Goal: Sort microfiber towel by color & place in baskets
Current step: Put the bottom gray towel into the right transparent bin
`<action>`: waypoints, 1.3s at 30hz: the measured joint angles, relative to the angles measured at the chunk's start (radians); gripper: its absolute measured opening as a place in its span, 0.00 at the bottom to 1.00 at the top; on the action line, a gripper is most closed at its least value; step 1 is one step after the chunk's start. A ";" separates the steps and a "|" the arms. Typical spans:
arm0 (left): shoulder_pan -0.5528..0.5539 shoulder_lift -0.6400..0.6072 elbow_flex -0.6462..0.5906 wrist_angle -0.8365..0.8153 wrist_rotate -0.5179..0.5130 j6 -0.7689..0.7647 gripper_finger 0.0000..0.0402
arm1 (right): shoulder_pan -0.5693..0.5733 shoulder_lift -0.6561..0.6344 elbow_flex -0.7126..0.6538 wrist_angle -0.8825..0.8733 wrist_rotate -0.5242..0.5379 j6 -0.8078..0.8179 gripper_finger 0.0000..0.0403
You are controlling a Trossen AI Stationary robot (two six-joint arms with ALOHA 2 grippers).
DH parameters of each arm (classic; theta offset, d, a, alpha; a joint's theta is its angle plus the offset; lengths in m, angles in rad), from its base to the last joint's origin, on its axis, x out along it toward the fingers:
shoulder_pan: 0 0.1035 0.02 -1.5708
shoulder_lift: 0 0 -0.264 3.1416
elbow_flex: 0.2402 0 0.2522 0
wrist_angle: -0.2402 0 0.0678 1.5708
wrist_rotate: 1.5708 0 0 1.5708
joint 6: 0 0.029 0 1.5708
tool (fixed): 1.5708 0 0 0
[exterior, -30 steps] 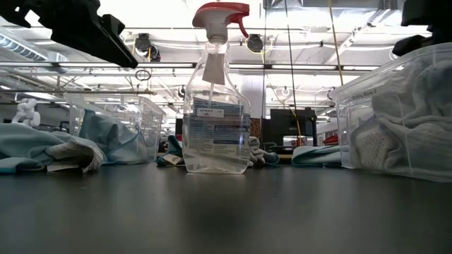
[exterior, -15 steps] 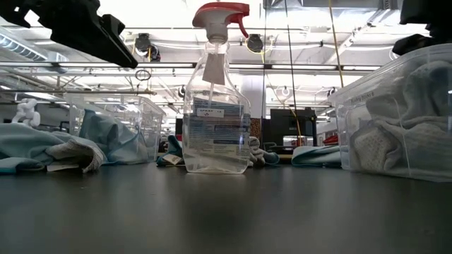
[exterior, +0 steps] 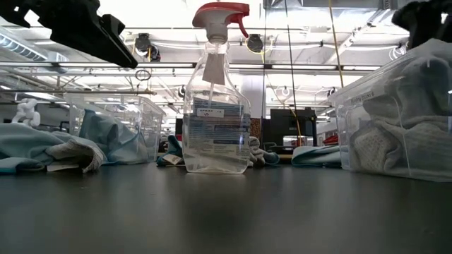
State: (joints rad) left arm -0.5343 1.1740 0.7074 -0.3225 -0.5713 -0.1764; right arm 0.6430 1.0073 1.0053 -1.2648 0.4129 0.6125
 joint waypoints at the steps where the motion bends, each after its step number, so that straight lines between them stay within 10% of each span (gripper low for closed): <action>1: 0.000 0.000 0.000 0.000 0.000 -0.001 0.30 | 0.000 0.000 0.019 -0.004 0.000 -0.002 0.54; 14: 0.000 0.000 0.000 0.002 0.018 -0.002 0.30 | -0.007 0.001 0.023 0.017 0.012 -0.038 0.52; 39: 0.000 0.000 0.000 0.005 0.019 -0.002 0.30 | -0.186 -0.001 -0.243 0.151 -0.117 -0.071 0.09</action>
State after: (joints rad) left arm -0.5343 1.1740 0.7074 -0.3174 -0.5526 -0.1779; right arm 0.4570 1.0061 0.7620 -1.1133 0.2955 0.5418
